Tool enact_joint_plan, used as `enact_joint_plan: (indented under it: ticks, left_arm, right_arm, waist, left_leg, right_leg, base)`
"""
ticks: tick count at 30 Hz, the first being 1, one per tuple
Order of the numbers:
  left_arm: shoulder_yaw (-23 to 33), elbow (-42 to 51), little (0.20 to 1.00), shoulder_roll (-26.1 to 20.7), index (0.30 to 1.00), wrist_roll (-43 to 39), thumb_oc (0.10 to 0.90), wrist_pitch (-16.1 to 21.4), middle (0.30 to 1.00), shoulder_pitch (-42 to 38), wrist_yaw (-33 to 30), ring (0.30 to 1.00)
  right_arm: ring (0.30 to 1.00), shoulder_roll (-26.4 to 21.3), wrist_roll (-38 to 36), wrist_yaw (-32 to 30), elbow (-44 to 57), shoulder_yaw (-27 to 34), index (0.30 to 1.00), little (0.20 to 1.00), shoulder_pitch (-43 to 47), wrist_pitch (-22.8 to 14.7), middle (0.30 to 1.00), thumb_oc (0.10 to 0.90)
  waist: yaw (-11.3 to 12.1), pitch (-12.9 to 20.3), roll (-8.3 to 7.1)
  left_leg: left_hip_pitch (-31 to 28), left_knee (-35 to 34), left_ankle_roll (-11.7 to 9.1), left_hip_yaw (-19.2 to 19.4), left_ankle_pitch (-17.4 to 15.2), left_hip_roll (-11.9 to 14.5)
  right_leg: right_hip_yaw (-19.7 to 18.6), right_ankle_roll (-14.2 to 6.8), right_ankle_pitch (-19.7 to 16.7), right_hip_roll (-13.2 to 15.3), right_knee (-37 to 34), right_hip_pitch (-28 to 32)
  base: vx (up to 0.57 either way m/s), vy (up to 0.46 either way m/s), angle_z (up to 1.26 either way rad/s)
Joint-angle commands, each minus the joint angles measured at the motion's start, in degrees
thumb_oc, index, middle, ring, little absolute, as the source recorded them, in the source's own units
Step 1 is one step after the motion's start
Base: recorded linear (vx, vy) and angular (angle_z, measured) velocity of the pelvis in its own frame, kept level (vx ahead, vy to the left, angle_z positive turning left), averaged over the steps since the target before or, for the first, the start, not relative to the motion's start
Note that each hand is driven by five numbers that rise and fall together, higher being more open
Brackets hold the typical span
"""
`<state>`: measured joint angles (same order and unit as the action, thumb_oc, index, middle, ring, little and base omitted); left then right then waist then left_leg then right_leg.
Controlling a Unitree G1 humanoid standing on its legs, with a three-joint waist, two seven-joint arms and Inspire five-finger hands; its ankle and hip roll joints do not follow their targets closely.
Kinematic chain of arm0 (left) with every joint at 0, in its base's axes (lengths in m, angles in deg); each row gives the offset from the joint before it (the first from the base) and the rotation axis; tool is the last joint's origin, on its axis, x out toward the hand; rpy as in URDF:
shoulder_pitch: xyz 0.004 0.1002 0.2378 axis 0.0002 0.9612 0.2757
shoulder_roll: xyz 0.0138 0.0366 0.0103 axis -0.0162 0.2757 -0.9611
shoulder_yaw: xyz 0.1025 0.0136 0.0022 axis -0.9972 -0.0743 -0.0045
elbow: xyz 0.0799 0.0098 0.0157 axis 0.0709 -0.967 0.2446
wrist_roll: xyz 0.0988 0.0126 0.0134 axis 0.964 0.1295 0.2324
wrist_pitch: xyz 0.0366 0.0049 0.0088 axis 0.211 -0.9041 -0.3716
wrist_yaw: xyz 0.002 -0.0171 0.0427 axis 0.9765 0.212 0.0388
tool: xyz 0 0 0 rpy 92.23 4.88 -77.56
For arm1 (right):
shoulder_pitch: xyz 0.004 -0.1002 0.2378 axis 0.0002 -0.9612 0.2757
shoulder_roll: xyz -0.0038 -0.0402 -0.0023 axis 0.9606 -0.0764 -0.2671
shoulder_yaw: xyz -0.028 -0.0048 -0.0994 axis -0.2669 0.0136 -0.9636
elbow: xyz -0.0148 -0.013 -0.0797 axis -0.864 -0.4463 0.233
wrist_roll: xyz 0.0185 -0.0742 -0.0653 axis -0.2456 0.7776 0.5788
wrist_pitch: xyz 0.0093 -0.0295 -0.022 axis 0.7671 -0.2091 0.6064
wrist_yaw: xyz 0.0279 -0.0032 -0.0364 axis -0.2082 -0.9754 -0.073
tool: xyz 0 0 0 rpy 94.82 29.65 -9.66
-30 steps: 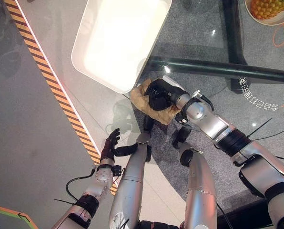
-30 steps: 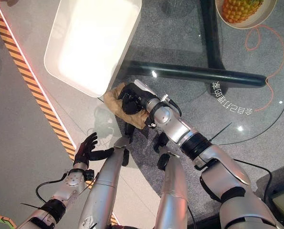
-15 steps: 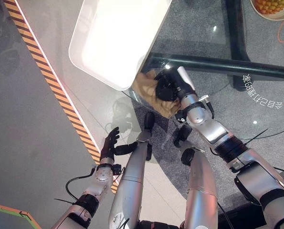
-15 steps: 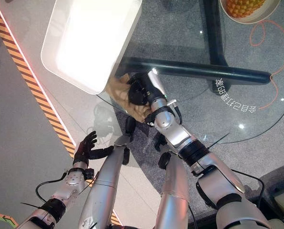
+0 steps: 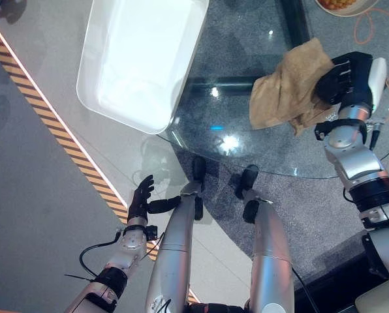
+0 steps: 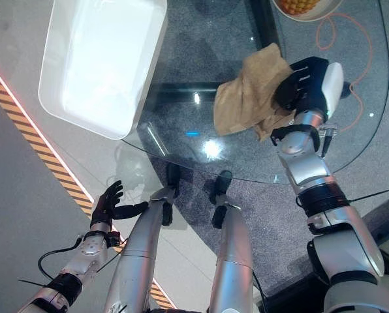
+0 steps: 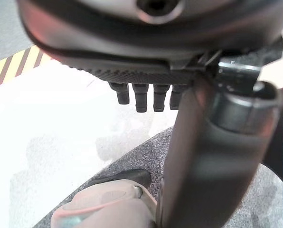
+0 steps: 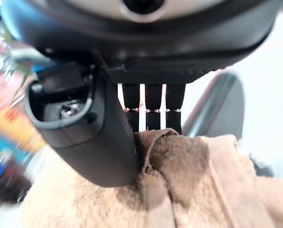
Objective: Wipe the table with a cloth and put it in the basket.
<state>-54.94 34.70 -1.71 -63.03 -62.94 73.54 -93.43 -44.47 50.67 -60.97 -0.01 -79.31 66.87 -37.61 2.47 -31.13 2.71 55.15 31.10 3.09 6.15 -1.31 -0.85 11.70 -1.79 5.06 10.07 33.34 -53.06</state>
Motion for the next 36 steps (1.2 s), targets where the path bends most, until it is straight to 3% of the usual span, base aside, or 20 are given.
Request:
enact_joint_plan:
  ticks: [1,7,19,20,21,36]
  left_arm:
    - [-0.4,0.2,0.900,-0.1,0.900,0.2,0.800,-0.1,0.900,10.3,0.2,0.900]
    - [0.5,0.3,0.900,-0.3,0.900,-1.1,0.800,1.4,0.900,11.0,-0.8,0.900]
    - [1.8,0.9,0.900,0.1,0.900,-1.3,0.800,0.9,0.900,10.2,-0.7,0.900]
    - [1.7,0.9,0.900,0.2,0.900,-1.3,0.800,0.8,0.900,10.2,-0.5,0.900]
    - [1.7,1.0,0.900,0.3,0.900,-1.1,0.800,0.6,0.900,10.1,-0.5,0.900]
    - [2.6,0.8,0.900,1.9,0.900,1.1,0.800,0.4,0.900,9.5,-0.6,0.900]
  right_arm:
    - [0.300,-8.6,-0.5,-6.2,3.1,4.3,0.300,0.200,-0.5,-2.0,0.300,0.100]
    - [0.300,-10.9,-2.7,-7.0,2.8,7.5,0.300,0.200,-4.2,-3.3,0.300,0.100]
    - [0.300,-9.7,-1.3,-5.2,5.4,7.5,0.300,0.200,-4.7,-4.0,0.300,0.100]
    - [0.759,-9.4,-0.5,-4.2,6.3,6.9,0.759,0.735,-4.2,-4.5,0.759,0.635]
    - [0.900,-9.0,-0.7,-3.5,7.5,6.3,0.900,0.900,-3.8,-4.4,0.900,0.800]
    - [0.900,-0.5,4.6,6.3,21.3,3.5,0.900,0.900,-5.1,-4.7,0.900,0.800]
  waist:
    - [1.3,1.3,1.32]
    - [0.3,1.3,1.03]
    - [0.4,1.3,1.56]
    - [0.6,1.3,1.63]
    - [0.6,1.3,1.66]
    - [1.0,1.3,1.28]
  left_leg:
    - [-5.2,-2.5,-0.1,1.8,-6.7,0.4]
    - [-5.7,-2.4,-0.3,2.3,-6.8,0.5]
    - [-5.9,-2.4,-0.4,2.5,-6.7,0.2]
    - [-5.9,-2.4,-0.4,2.5,-6.6,0.1]
    - [-5.9,-2.5,-0.4,2.5,-6.6,0.1]
    - [-6.2,-3.1,-0.2,2.3,-6.2,-0.3]
  right_leg:
    - [0.5,-0.9,-1.9,-3.1,-1.1,-0.3]
    - [0.3,-0.8,-2.0,-3.4,-1.7,0.2]
    - [0.3,-0.5,-1.4,-3.1,-1.7,0.4]
    - [0.3,-0.5,-1.4,-3.1,-1.7,0.4]
    - [0.4,-0.5,-1.3,-3.1,-1.6,0.4]
    - [0.5,-0.4,-0.7,-3.2,-1.4,0.7]
  base:
    - [0.00,-0.033,-0.07]
    - [0.00,-0.021,-0.08]
    - [0.00,-0.001,-0.02]
    - [-0.01,0.009,-0.03]
    - [0.00,0.000,0.00]
    - [0.00,0.003,0.00]
